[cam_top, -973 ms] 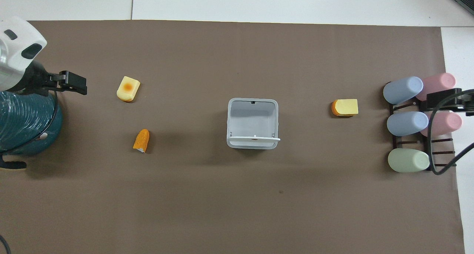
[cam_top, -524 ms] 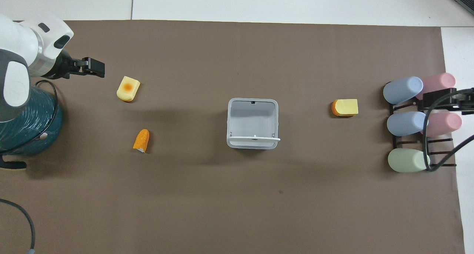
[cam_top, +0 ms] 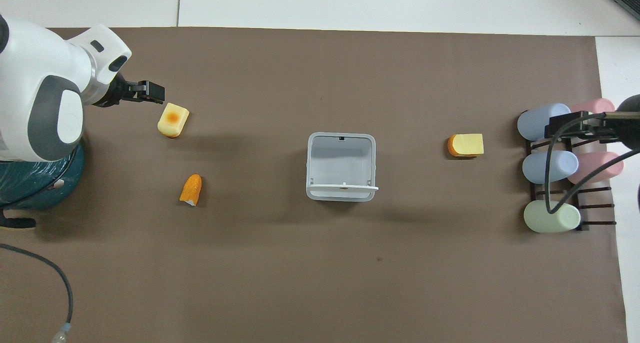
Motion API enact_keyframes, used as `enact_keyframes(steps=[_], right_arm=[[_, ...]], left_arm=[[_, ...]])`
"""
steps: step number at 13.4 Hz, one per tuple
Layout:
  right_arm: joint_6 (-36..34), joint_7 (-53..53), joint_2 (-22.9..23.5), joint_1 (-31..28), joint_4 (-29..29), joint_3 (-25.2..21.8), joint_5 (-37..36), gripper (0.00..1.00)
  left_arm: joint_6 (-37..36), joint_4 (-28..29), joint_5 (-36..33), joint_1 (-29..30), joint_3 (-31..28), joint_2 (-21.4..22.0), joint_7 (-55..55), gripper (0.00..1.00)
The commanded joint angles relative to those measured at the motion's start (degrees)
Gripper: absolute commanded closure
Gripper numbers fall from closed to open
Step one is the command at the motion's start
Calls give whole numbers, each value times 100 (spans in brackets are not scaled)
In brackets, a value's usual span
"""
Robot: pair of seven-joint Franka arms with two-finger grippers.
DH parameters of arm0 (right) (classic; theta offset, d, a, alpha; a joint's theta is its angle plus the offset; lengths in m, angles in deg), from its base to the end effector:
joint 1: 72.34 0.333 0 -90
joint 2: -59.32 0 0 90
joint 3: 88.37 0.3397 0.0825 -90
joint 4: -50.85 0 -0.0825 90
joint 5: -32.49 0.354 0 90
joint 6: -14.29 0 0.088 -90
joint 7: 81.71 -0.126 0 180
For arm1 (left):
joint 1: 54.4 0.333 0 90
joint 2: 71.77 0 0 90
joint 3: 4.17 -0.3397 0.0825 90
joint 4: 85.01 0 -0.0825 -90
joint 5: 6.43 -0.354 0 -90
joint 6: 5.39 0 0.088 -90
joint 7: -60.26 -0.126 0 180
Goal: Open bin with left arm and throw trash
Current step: 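Reach the left gripper to the yellow sponge cube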
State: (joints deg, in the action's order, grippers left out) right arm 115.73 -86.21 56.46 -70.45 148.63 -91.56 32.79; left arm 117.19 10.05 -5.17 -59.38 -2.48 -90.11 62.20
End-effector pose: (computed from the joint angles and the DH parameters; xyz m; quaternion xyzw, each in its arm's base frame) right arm 0.5268 -0.0121 0.6130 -0.9971 0.0509 -0.0567 0.0056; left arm 0.6455 -0.0747 0.4544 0.9961 -0.0349 0.0788 0.0202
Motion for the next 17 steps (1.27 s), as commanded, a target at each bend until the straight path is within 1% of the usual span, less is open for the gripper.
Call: enact_keyframes(steps=[1,3,5,8,11,15,17], right_arm=[[123,151,-75,-40,163,37,-65,0],[-44,142,-66,-40,67,81,-65,0],[-350,134,-57,-32,-65,99,-65,0],[-773,125,-66,-23,-303,99,-65,0],[-897,107,-145,-23,-294,99,-56,0],[-897,98,-154,-23,-268,108,-56,0],[-888,90,-163,-23,-259,108,-56,0]], left_arm=[[572,161,-72,-39,-37,-196,-88,0],[801,161,-72,-30,-37,-407,-315,0],[1100,266,-72,-30,-37,-513,-360,0],[1645,801,-72,-39,-37,-513,-456,0],[1717,1136,-72,-56,-37,-443,-677,0],[1734,1190,-72,-171,-37,-434,-659,0],[1944,1216,-72,-171,-37,-495,-659,2]])
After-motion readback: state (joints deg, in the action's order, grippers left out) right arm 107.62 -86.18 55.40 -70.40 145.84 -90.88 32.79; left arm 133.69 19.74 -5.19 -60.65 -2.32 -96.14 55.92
